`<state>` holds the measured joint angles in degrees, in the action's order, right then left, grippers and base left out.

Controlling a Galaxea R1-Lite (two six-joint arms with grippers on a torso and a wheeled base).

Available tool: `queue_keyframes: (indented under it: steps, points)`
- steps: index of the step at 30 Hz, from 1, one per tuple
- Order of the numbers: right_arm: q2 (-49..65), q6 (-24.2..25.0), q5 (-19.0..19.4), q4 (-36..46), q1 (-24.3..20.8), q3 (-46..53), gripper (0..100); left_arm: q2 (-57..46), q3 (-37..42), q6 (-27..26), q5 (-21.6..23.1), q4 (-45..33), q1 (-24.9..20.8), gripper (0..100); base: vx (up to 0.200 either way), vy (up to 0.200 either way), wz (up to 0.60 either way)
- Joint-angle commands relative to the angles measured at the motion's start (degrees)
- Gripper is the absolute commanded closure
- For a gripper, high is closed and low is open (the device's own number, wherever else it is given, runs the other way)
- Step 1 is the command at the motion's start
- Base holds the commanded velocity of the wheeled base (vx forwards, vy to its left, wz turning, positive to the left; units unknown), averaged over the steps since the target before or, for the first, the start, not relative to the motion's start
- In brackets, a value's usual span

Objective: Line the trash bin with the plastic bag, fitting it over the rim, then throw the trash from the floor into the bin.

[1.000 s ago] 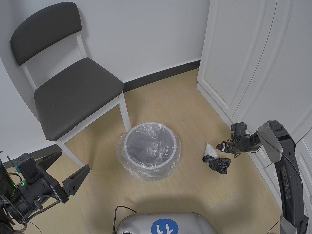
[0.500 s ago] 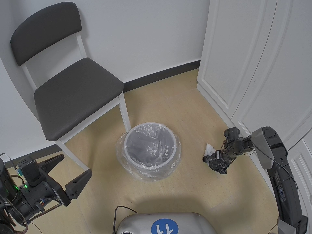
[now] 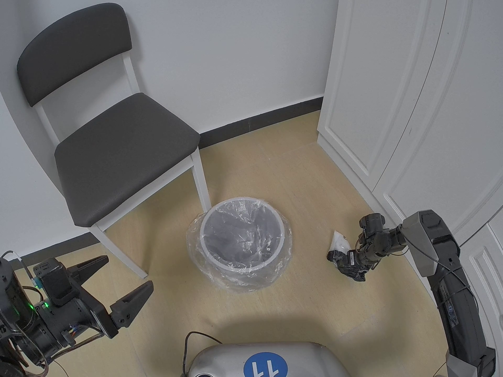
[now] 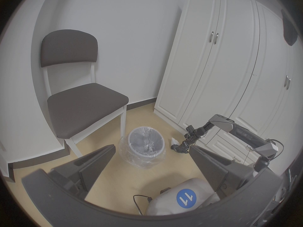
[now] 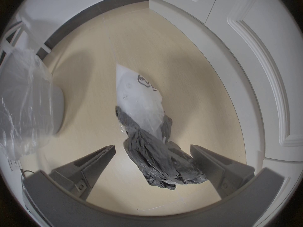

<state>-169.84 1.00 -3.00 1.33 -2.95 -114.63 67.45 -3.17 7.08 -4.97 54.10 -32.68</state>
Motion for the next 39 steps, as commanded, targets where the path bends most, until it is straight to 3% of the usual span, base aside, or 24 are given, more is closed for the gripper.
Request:
queue_keyframes:
  steps: [1,25,26,39]
  points:
    - [-1.2,-0.3,-0.3,0.0,0.4,0.0,0,0.2,0.1,-0.1,0.0,0.0,-0.1,0,0.0,0.0,0.0]
    - [-1.5,-1.9,1.1,1.5,0.8,0.0,0,0.2,0.5,-0.1,0.0,0.0,-1.2,0,0.0,0.0,0.0]
    - [-1.5,-1.9,1.2,1.5,0.8,0.0,100,0.2,0.5,-0.1,0.0,0.0,-1.2,0,0.0,0.0,0.0]
    - [-1.1,-3.6,0.5,4.7,0.1,0.0,100,0.3,0.6,0.0,0.0,0.0,-1.9,0,0.0,0.0,0.0]
